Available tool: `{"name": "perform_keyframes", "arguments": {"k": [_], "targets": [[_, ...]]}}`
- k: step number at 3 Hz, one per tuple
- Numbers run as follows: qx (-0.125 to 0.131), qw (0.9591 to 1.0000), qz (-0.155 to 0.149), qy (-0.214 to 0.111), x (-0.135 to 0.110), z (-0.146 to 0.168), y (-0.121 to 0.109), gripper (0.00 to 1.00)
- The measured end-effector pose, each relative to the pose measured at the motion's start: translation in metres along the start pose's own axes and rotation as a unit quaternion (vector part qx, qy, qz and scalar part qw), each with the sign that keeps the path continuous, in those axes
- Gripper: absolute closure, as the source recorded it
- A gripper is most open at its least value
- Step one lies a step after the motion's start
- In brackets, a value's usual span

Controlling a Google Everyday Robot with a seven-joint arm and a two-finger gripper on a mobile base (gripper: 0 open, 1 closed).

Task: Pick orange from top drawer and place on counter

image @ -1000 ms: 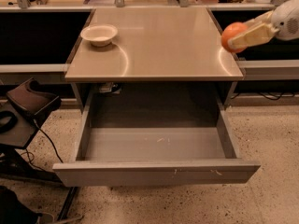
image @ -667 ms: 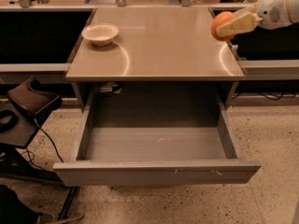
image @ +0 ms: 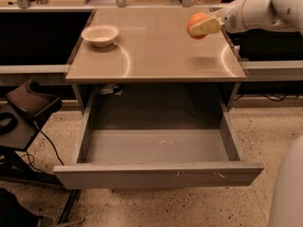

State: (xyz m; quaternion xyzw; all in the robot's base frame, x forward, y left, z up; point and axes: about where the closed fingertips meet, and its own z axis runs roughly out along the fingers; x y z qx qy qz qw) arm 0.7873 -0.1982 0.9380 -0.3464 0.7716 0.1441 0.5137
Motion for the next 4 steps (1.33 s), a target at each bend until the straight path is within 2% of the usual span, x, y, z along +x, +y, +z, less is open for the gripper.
{"name": "perform_keyframes", "arguments": {"k": [1,2,3,4], "targets": [[0.003,0.9990,-0.025,0.038,0.041,0.057,0.017,1.00],[-0.011,0.9948,-0.059,0.082,0.073,0.085,0.034,1.00],[-0.011,0.9948,-0.059,0.082,0.069,0.084,0.033,0.81],[-0.011,0.9948,-0.059,0.083,0.069,0.084,0.033,0.58]]}}
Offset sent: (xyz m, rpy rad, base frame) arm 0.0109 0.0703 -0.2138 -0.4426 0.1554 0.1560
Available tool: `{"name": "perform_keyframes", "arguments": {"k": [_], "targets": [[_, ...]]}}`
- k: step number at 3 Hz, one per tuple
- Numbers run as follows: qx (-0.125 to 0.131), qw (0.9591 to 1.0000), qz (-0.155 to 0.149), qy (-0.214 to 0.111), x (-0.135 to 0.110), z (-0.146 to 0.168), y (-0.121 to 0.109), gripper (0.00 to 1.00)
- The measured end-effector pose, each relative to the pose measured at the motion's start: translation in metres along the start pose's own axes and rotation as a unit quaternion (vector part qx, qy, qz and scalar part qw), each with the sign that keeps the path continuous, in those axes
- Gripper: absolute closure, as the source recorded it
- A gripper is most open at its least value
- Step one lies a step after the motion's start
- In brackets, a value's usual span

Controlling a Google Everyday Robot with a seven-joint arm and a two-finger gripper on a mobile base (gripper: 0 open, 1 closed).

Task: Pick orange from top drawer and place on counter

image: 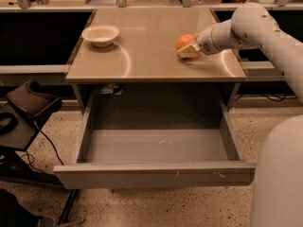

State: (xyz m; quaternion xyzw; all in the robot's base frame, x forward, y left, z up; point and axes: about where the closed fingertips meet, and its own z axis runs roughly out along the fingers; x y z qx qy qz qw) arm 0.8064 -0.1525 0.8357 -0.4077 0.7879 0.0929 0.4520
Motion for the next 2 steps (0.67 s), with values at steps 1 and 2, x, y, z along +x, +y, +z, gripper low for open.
{"name": "perform_keyframes", "arguments": {"k": [1,2], "targets": [[0.000,1.0000,0.000,0.000,0.0000,0.0000,0.0000,0.35],[0.000,1.0000,0.000,0.000,0.0000,0.0001,0.0001,0.11]]}}
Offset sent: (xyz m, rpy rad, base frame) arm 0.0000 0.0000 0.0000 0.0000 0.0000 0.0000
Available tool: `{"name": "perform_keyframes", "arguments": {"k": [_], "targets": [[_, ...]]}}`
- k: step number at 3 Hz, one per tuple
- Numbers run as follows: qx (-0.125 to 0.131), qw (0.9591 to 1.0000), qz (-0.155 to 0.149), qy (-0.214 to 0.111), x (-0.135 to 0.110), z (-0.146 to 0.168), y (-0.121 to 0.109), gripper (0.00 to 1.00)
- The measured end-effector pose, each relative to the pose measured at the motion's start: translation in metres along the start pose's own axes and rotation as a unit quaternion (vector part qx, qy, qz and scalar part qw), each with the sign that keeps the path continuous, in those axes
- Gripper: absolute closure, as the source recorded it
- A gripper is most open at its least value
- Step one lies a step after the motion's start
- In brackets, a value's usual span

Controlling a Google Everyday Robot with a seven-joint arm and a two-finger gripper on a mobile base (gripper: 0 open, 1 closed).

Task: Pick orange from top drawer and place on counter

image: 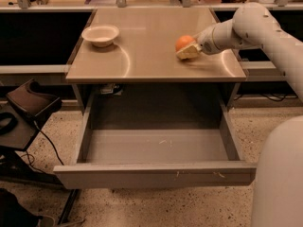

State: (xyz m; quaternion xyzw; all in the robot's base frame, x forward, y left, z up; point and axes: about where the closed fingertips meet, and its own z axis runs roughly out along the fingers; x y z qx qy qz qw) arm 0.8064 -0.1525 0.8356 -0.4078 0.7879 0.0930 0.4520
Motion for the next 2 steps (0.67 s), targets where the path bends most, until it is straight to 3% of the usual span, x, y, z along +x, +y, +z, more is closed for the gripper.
{"name": "perform_keyframes", "arguments": {"k": [1,2], "targets": [[0.000,1.0000,0.000,0.000,0.0000,0.0001,0.0001,0.00],[0.000,1.0000,0.000,0.000,0.0000,0.0001,0.0001,0.00]]}}
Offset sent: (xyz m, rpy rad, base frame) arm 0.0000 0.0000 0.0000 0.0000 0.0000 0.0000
